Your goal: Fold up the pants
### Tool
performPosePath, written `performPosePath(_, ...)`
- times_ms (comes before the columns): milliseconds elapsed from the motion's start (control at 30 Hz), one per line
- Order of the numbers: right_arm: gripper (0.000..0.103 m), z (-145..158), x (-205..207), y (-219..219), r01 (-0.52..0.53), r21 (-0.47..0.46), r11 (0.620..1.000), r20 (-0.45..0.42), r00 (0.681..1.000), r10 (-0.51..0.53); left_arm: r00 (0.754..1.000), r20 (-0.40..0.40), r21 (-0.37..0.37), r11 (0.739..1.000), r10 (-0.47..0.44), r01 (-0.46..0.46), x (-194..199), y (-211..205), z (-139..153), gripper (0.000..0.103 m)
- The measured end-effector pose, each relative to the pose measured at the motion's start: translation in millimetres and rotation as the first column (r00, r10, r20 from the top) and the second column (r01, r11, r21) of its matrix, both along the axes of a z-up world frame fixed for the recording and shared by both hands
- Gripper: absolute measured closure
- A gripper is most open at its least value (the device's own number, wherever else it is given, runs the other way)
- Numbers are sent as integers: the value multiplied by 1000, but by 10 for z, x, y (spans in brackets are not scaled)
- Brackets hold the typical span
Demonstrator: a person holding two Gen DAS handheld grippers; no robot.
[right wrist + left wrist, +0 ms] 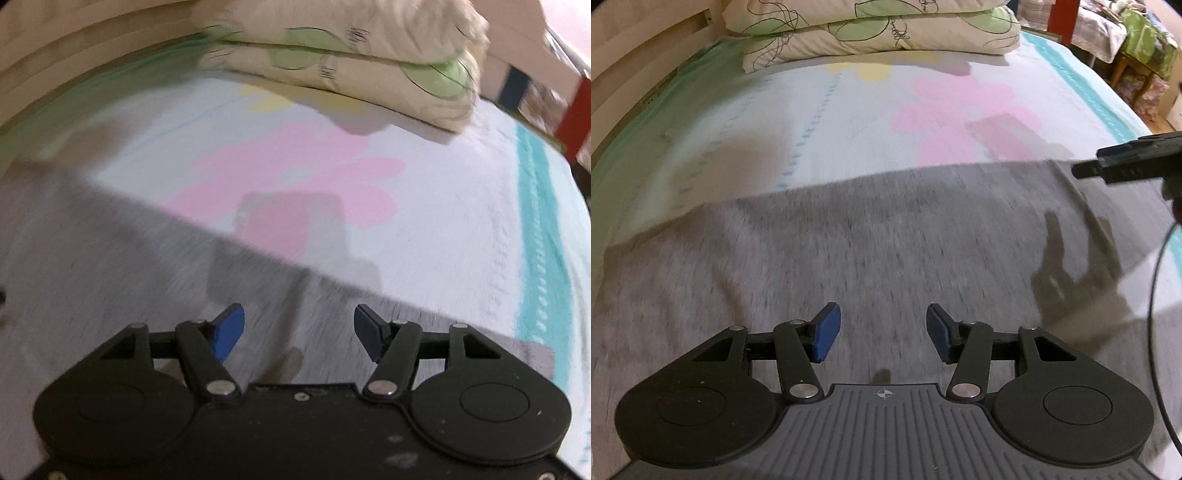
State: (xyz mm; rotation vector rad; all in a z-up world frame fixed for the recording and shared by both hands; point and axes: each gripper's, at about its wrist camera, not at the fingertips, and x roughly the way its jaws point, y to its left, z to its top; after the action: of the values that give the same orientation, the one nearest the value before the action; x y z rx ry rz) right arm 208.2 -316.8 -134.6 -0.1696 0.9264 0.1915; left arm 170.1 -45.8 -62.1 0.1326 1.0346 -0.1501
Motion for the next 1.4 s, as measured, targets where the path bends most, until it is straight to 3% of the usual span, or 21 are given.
performPosePath(67, 46, -75, 214, -61, 63, 34, 997, -2, 998, -63, 1000, 1, 5, 1000, -1, 1, 108, -37, -36, 53)
performPosePath(200, 76, -221, 563, -69, 137, 73, 988, -19, 991, -136, 1000, -10, 21, 1000, -12, 12, 269, -101, -133, 53)
performPosePath(400, 76, -388, 754, -115, 204, 45, 978, -62, 978, -201, 1000, -13, 40, 999, -14, 15, 428, -143, -238, 53)
performPosePath(667, 73, -317, 194, 13, 82, -31, 996, -107, 991, -85, 998, 66, 59, 998, -23, 19, 857, -253, -176, 53)
performPosePath(967, 72, -339, -145, 13, 74, -3, 997, -87, 993, -74, 992, 123, 40, 999, -29, 24, 1420, -571, -186, 53)
performPosePath(1100, 71, -392, -31, -72, 65, -4, 998, -79, 995, -65, 993, 114, 39, 999, 19, -23, 1575, -601, -279, 53)
performPosePath(1267, 71, -433, -272, 32, 2, -61, 998, -62, 998, -6, 994, 96, 42, 997, 58, -62, 1733, -595, -394, 53)
performPosePath(1400, 71, -459, -444, 22, 6, -36, 999, -57, 998, -8, 996, 48, 60, 995, 75, -78, 1851, -596, -518, 53)
